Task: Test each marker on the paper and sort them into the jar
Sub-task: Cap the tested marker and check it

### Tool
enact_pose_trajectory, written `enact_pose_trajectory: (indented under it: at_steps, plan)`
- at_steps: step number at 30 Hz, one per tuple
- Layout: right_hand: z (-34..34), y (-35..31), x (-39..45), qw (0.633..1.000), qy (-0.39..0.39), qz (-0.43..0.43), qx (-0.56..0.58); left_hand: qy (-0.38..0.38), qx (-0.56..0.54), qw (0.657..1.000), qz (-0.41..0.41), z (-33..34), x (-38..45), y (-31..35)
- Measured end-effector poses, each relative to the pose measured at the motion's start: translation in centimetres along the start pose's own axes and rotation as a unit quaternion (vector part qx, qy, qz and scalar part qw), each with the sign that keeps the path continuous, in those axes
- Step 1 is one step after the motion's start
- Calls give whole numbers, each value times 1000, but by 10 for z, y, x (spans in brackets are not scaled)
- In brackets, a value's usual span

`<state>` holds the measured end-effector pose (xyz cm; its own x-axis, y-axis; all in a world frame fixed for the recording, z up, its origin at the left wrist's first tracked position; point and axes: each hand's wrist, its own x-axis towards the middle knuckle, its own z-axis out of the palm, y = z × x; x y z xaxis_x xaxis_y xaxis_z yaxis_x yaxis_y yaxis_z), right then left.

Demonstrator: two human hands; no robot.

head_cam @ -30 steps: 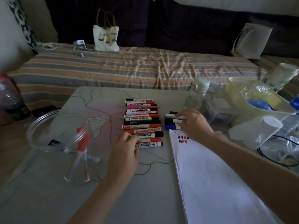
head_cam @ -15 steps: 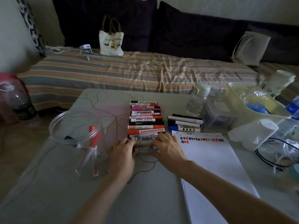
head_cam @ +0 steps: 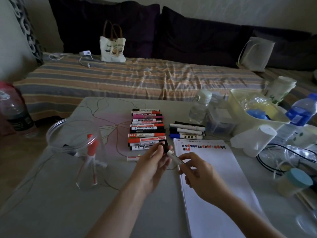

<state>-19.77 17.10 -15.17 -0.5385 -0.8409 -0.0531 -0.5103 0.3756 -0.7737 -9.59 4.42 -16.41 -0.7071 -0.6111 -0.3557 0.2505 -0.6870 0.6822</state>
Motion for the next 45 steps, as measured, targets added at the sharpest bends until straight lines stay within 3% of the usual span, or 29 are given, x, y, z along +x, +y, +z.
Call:
enact_pose_trajectory:
  at_steps: [6,9,14,16,17,19,21,24,28,30,32,34,36,41,45]
  plan:
    - [-11,4,-10,993,-19,71,93,-62,113,991,-22,23,-7,-16]
    - [-13,14,-12,991,7,72,110,-33,122,992,9,29,-6,-24]
    - [-12,17,-18,994,101,-21,-20,66,114,990,44,34,5,-34]
    - [-20,26,-28,990,113,-49,-72,133,33,988,68,22,19,-17]
    - [-25,33,-31,989,111,-41,-84,146,17,985,93,15,26,-6]
    - [-34,45,-32,990,110,-14,-91,107,113,977,148,10,26,4]
    - [-35,48,-27,991,118,3,-64,50,305,937,163,12,21,-5]
    - [-26,48,-21,995,84,-24,-46,-5,541,816,202,5,25,-24]
    - [-32,51,-21,991,118,-61,-20,-63,617,741,258,-5,36,-35]
    - [-41,51,-18,985,148,-23,85,-75,643,712,271,-9,40,-40]
    - [-53,50,-15,943,169,45,284,-63,654,700,280,-10,45,-41]
    - [-66,49,-11,855,158,97,484,-52,661,691,290,-10,52,-41]
    - [-74,52,-7,811,153,110,554,-68,681,669,289,-10,56,-46]
    - [-57,59,7,888,155,130,413,-87,751,570,321,-17,63,-58]
    - [-42,61,35,945,158,109,264,-75,739,562,363,-23,68,-65]
